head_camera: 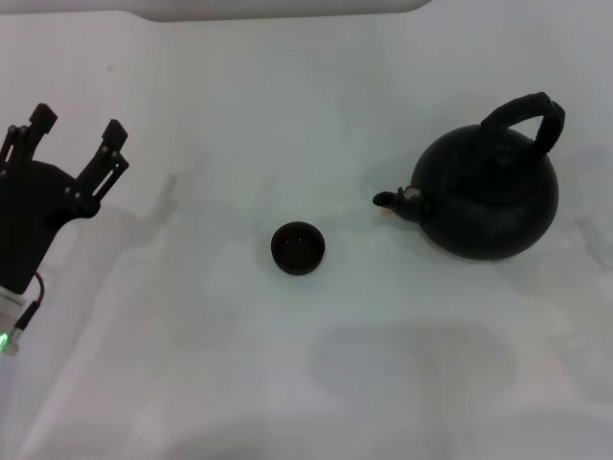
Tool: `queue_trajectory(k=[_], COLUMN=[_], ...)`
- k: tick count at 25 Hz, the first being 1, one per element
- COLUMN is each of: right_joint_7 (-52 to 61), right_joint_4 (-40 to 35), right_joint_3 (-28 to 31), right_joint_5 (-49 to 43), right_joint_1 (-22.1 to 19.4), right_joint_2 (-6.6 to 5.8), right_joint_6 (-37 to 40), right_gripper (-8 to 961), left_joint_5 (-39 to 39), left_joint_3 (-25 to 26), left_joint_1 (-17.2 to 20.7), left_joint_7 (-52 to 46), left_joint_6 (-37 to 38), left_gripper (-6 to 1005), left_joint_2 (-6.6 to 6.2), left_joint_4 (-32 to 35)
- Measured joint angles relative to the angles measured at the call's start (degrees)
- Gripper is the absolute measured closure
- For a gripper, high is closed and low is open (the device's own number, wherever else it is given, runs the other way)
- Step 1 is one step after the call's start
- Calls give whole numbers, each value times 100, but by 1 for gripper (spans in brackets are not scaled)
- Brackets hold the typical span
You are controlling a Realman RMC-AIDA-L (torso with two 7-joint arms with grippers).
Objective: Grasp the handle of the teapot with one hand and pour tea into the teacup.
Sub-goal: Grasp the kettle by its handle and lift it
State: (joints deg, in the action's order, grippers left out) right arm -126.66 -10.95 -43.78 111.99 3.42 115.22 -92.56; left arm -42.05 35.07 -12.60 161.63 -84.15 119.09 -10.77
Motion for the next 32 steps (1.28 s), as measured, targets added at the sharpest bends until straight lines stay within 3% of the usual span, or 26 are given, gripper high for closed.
queue_trajectory(k=[15, 32], right_joint_7=[-567, -695], right_joint_4=[441, 471], right_joint_3=[-162, -113], right_joint_5=[-241, -196], right_joint_1=[843, 1303], right_joint_2=[63, 71], right_joint_6=[726, 1406], right_gripper=[83, 86], left_joint_5=[-426, -830], left_joint_3=[-1, 6], left_joint_1=[138, 284], left_joint_7=[0, -2], left_joint_6=[233, 300], left_gripper=[108, 109], left_joint_2=[17, 17], left_joint_4=[91, 93])
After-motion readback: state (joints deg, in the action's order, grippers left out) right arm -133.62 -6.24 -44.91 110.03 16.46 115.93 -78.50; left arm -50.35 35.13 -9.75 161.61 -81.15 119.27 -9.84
